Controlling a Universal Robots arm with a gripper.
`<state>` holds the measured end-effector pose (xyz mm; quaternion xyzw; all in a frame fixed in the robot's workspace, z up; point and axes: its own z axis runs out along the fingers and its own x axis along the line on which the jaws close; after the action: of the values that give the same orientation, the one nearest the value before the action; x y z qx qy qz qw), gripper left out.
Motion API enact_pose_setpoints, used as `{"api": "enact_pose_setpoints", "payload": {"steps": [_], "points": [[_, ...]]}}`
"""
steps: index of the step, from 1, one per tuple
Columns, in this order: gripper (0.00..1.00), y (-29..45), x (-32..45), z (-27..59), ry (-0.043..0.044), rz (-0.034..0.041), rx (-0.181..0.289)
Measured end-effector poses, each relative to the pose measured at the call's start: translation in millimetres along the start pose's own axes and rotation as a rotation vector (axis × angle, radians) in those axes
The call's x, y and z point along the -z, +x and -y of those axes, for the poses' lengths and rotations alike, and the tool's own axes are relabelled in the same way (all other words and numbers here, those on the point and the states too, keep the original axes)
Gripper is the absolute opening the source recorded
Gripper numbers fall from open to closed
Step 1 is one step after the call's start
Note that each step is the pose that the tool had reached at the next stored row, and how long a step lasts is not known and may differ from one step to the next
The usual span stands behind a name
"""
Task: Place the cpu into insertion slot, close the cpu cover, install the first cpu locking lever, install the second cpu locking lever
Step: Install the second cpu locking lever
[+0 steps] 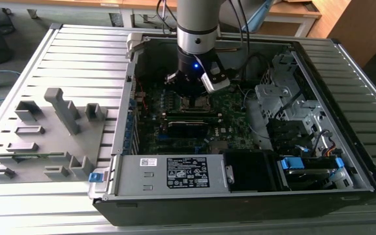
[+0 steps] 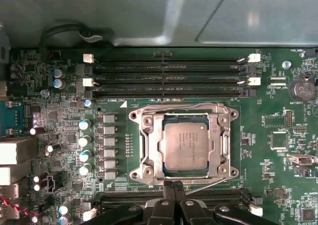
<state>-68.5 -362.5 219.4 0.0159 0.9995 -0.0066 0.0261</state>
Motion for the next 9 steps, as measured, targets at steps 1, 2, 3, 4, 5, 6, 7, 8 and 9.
{"api": "enact_pose_setpoints", "payload": {"steps": [1,2,3,4,5,6,7,8,9], "points": [[0.11,0.1,-0.2,0.2,-0.0003,0.0002,0.000],[0.11,0.3,-0.2,0.8,-0.0004,0.0003,0.000],[0.11,0.6,-0.2,1.4,-0.0004,0.0003,0.000],[0.11,1.1,-0.1,1.9,-0.0003,0.0003,0.000],[0.11,2.0,-0.1,2.3,-0.0002,0.0007,0.000],[0.11,3.3,0.0,2.6,-0.0002,0.0014,0.000],[0.11,4.9,0.1,2.9,-0.0003,0.0022,0.000],[0.11,6.4,0.2,3.2,-0.0001,0.0029,0.000],[0.11,7.9,0.2,3.6,-0.0001,0.0036,0.000]]}}
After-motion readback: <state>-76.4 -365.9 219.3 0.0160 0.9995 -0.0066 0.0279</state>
